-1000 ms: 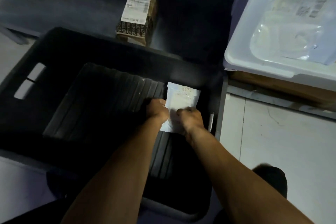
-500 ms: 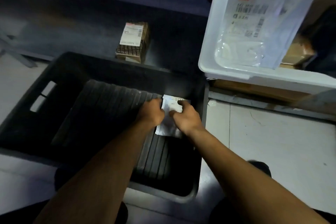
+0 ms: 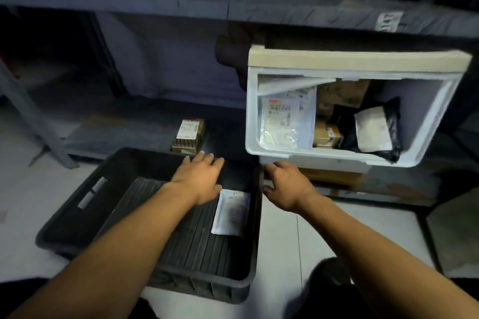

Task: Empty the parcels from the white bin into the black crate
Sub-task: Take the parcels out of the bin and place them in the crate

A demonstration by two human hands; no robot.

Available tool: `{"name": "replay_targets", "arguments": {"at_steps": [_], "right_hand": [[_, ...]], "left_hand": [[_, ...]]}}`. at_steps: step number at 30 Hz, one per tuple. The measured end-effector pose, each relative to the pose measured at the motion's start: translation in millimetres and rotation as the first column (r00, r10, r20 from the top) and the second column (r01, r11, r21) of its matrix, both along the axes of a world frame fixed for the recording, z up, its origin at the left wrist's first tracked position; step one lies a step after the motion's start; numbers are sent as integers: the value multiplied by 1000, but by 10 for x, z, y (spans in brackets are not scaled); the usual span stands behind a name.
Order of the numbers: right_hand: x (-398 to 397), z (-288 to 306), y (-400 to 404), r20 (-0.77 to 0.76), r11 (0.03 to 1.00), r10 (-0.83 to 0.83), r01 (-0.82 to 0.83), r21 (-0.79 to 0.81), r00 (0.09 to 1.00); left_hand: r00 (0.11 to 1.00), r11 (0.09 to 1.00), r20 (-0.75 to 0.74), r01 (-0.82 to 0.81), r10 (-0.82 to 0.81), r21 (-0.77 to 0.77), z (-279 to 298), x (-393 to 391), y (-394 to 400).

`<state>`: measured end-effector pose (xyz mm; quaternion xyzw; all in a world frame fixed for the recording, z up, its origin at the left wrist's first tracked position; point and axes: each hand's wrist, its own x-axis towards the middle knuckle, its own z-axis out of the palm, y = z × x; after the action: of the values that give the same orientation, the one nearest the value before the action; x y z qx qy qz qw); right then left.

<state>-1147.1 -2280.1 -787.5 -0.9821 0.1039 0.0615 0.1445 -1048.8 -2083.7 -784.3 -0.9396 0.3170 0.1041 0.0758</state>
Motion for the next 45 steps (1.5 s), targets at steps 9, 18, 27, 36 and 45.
{"name": "replay_targets", "arguments": {"at_steps": [9, 18, 27, 36, 45], "right_hand": [[-25, 807, -550, 121, 990, -133, 138, -36, 984], [722, 838, -777, -1, 394, -621, 313, 864, 784], [1551, 811, -801, -142, -197, -708, -1, 980, 691], [1009, 890, -621, -188, -329, -681, -67, 942, 708], [-374, 791, -295, -182, -367, -592, -61, 928, 785]], "left_hand": [[993, 979, 50, 110, -103, -172, 716, -166, -566], [990, 950, 65, 137, -124, -282, 453, 227, -783], [990, 952, 69, 137, -122, -273, 277, 382, -944], [992, 928, 17, 127, -129, -350, 274, 372, -849], [863, 362, -496, -494, 97, -790, 509, 12, -1009]]}}
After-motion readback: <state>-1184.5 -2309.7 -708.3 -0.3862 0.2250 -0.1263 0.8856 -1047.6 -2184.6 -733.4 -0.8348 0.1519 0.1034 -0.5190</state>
